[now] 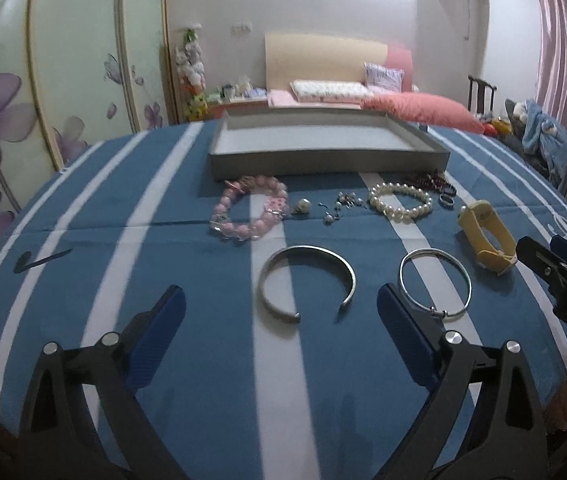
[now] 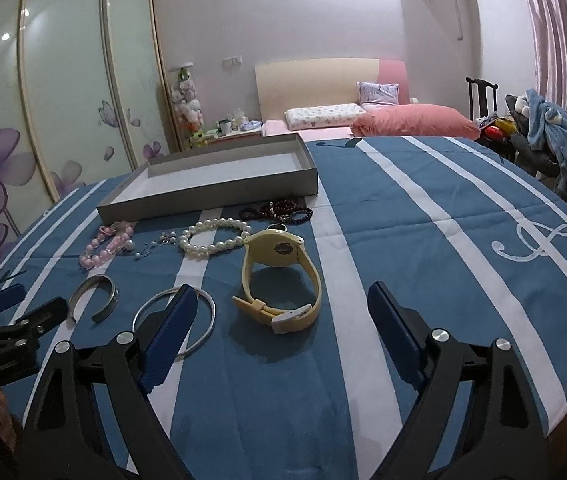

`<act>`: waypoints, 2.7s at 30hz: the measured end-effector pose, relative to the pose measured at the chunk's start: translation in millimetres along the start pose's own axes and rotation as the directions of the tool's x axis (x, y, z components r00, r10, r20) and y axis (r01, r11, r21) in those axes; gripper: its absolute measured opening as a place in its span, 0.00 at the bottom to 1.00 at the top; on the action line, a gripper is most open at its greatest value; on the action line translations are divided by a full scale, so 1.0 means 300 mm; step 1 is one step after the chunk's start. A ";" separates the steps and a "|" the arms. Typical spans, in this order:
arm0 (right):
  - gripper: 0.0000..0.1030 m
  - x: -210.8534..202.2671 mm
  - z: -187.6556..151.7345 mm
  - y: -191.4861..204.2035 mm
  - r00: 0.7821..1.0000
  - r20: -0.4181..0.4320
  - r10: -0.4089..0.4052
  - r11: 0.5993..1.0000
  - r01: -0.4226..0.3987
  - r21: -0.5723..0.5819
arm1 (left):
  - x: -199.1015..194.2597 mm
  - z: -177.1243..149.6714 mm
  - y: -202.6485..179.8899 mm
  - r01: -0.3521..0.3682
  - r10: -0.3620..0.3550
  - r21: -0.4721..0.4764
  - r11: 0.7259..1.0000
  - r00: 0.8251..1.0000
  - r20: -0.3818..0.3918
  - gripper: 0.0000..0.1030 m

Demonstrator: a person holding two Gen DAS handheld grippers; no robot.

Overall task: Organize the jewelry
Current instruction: 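Grasp the silver cuff bangle with the left tool while the right tool grasps the yellow watch, then lift and carry the cuff and the watch over the gray tray with both tools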

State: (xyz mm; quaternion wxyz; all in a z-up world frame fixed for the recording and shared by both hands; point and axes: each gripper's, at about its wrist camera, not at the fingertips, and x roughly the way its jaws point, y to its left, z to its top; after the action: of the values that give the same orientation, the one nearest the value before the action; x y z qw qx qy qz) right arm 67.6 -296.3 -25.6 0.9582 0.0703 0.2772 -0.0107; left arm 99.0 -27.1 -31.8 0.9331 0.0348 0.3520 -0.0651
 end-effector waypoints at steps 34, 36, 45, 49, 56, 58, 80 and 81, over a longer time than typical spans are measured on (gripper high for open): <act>0.73 0.191 0.111 0.026 0.973 -0.229 -0.027 0.995 0.005 -0.097 | 0.193 0.090 0.086 0.019 -0.027 -0.052 0.998 0.985 -0.170 0.64; 0.72 0.208 0.115 0.028 0.969 -0.243 -0.047 0.994 0.022 -0.103 | 0.193 0.091 0.102 0.015 -0.026 -0.063 0.998 0.985 -0.169 0.64; 0.58 0.230 0.098 0.028 0.953 -0.299 -0.044 0.996 0.018 -0.090 | 0.179 0.094 0.135 0.020 -0.032 -0.081 0.997 0.987 -0.156 0.64; 0.58 0.223 0.101 0.031 0.954 -0.296 -0.047 0.995 0.020 -0.093 | 0.174 0.093 0.136 0.026 -0.038 -0.080 0.996 0.987 -0.153 0.64; 0.40 0.222 0.103 0.027 0.953 -0.302 -0.016 0.997 -0.009 -0.080 | 0.160 0.095 0.128 0.030 -0.040 -0.076 0.997 0.989 -0.141 0.64; 0.40 0.220 0.103 0.021 0.954 -0.299 -0.006 0.997 -0.016 -0.071 | 0.154 0.099 0.128 0.028 -0.038 -0.075 0.997 0.990 -0.133 0.64; 0.39 0.107 0.264 0.014 0.996 -0.025 0.081 0.996 -0.082 -0.040 | 0.018 0.225 0.134 0.026 -0.015 -0.097 0.995 0.994 0.111 0.64; 0.39 0.100 0.274 0.016 0.996 -0.004 0.084 0.995 -0.084 -0.043 | 0.014 0.236 0.132 0.026 -0.014 -0.096 0.995 0.992 0.124 0.64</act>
State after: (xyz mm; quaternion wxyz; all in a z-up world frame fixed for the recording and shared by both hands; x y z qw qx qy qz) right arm 136.9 -302.5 27.8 0.9588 0.0611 0.2752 0.0359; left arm 154.2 3.6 19.3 0.9530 -0.0184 0.2967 -0.0591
